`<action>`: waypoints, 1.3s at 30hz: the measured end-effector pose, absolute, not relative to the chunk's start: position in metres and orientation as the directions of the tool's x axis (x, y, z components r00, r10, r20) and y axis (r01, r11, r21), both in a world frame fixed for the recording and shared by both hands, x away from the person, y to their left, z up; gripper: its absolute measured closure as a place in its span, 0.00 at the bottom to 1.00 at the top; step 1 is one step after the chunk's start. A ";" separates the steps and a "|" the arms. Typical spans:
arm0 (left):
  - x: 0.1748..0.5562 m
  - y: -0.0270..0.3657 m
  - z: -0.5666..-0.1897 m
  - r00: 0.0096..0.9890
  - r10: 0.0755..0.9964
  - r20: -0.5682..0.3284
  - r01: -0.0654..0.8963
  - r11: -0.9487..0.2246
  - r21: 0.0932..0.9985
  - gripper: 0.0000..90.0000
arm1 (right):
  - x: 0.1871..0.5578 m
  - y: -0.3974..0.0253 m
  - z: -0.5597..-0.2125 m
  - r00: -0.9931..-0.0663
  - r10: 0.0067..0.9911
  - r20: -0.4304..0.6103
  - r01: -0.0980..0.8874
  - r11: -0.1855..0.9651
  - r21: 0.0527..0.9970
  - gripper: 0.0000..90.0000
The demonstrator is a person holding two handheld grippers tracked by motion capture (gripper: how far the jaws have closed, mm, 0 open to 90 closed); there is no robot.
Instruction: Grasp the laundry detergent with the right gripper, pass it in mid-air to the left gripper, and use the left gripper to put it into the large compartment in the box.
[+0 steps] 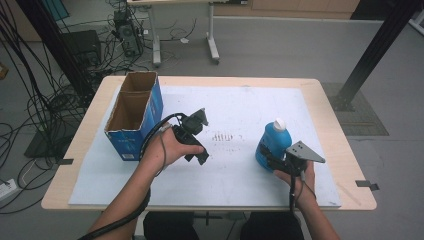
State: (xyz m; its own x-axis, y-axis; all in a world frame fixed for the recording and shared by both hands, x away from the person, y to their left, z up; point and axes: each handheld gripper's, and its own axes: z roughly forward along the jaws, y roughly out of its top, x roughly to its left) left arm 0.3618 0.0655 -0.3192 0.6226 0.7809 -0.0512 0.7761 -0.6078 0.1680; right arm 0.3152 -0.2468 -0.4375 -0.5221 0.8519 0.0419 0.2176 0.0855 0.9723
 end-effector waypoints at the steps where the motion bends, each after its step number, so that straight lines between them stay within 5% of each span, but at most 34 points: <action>1: 0.362 0.066 -0.319 0.621 0.782 -0.050 0.777 -0.606 0.168 0.10 | 0.315 -0.247 -0.438 -0.522 0.852 0.042 0.218 0.086 0.972 0.48; 39: 0.371 0.063 -0.297 0.657 0.753 -0.036 0.744 -0.639 0.197 0.10 | 0.318 -0.248 -0.434 -0.540 0.841 0.036 0.230 0.106 0.967 0.49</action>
State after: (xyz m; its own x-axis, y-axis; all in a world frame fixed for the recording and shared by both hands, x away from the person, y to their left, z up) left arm 0.3713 0.0632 -0.2972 0.6568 0.7532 -0.0360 0.7436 -0.6391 0.1967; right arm 0.3178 -0.2484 -0.4341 -0.5403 0.8407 0.0362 0.2300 0.1062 0.9674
